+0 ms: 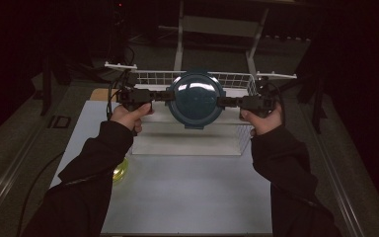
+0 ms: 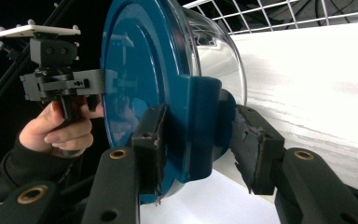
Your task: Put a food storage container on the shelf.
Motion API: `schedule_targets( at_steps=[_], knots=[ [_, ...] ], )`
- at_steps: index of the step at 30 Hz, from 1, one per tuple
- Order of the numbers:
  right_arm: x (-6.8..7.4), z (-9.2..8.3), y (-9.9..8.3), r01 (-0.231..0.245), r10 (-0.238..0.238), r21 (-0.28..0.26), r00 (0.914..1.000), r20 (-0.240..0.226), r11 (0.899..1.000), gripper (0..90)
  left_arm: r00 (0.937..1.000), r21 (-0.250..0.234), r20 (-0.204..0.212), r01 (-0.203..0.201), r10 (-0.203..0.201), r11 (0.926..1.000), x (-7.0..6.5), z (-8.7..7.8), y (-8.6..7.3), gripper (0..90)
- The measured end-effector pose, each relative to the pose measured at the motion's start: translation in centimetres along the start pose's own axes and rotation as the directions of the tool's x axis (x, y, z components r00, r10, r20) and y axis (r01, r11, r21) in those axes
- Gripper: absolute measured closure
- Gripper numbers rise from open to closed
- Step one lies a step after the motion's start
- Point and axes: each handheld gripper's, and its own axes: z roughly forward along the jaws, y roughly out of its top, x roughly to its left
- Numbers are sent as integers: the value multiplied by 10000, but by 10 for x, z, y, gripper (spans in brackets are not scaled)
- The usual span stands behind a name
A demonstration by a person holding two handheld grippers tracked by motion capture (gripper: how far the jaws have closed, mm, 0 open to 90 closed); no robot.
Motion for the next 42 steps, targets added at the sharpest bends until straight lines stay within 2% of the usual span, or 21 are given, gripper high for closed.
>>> schedule_targets(
  at_steps=[3, 6, 7, 10, 17, 19, 21, 22, 23, 26, 28, 32, 33, 34, 35, 37, 38, 39, 40, 41, 42],
  knots=[
    [-3, 1, 2, -222, 223, 28, 9997, -71, 9997, 554, 9996, 20, 17, 266, -266, 9996, 2, 1, 2, 558],
    [-9, 5, 5, -780, 780, 26, 9968, -182, 9970, 545, 9966, 77, 139, 814, -815, 9967, 10, 5, 6, 557],
    [-9, 5, 5, -780, 780, 26, 9968, -182, 9970, 545, 9966, 77, 139, 814, -815, 9967, 10, 5, 6, 557],
    [-13, 8, 8, -1184, 1184, 19, 9927, -233, 9930, 537, 9899, 88, 270, 1393, -1395, 9902, 17, 7, 8, 554],
    [-19, 13, 12, -1735, 1736, 46, 9844, -291, 9848, 515, 9835, 15, 104, 1806, -1806, 9836, 24, 11, 8, 529],
    [-22, 16, 13, -1867, 1869, 99, 9821, -251, 9824, 497, 9775, 20, 136, 2105, -2105, 9776, 29, 14, 7, 519],
    [-24, 17, 13, -2016, 2020, 181, 9791, -225, 9793, 490, 9779, 27, 138, 2085, -2085, 9780, 30, 14, 7, 503],
    [-25, 18, 14, -1947, 1947, 151, 9809, 56, 9807, 503, 9807, -64, 72, 1955, -1954, 9807, 27, 16, 7, 503],
    [-27, 18, 14, -1993, 1994, -18, 9799, 72, 9799, 524, 9828, -57, 35, 1849, -1849, 9827, 27, 16, 6, 501],
    [-24, 17, 15, -1733, 1738, -164, 9840, 398, 9847, 522, 9903, -103, -472, 1301, -1304, 9914, 21, 16, 7, 449],
    [-19, 16, 16, -1351, 1362, -193, 9880, 723, 9906, 509, 9915, -201, -811, 1004, -1018, 9947, 17, 15, 8, 390],
    [-10, 12, 17, -834, 856, -264, 9917, 961, 9962, 485, 9922, -397, -1148, 435, -478, 9983, 10, 8, 7, 333],
    [-10, 12, 17, -834, 856, -264, 9917, 961, 9962, 485, 9922, -397, -1148, 435, -478, 9983, 10, 8, 7, 310],
    [-8, 10, 16, -703, 733, -315, 9914, 1080, 9970, 485, 9916, -480, -1291, 51, -113, 9988, 7, 3, 6, 310],
    [-2, 6, 16, -348, 393, -367, 9911, 1275, 9987, 477, 9913, -467, -1313, -160, 97, 9988, 6, 1, 5, 290],
    [2, 3, 15, -109, 165, -398, 9895, 1435, 9991, 476, 9881, -424, -1445, -601, 534, 9973, 2, -2, 3, 267],
    [5, 2, 15, 34, 28, -432, 9898, 1421, 9991, 475, 9872, -469, -1426, -792, 718, 9958, 0, -4, 2, 261],
    [5, 2, 15, 34, 28, -432, 9898, 1421, 9991, 475, 9872, -469, -1426, -792, 718, 9958, 0, -4, 2, 251],
    [8, 0, 14, 176, -112, -444, 9900, 1408, 9989, 473, 9798, -624, -1527, -1396, 1288, 9882, -6, -9, -2, 251],
    [15, -4, 10, 532, -462, -465, 9890, 1409, 9975, 472, 9758, -659, -1554, -1655, 1537, 9840, -8, -10, -4, 180],
    [19, -5, 8, 691, -622, -442, 9880, 1412, 9966, 472, 9709, -696, -1575, -1931, 1803, 9787, -11, -12, -6, 161]
  ],
)
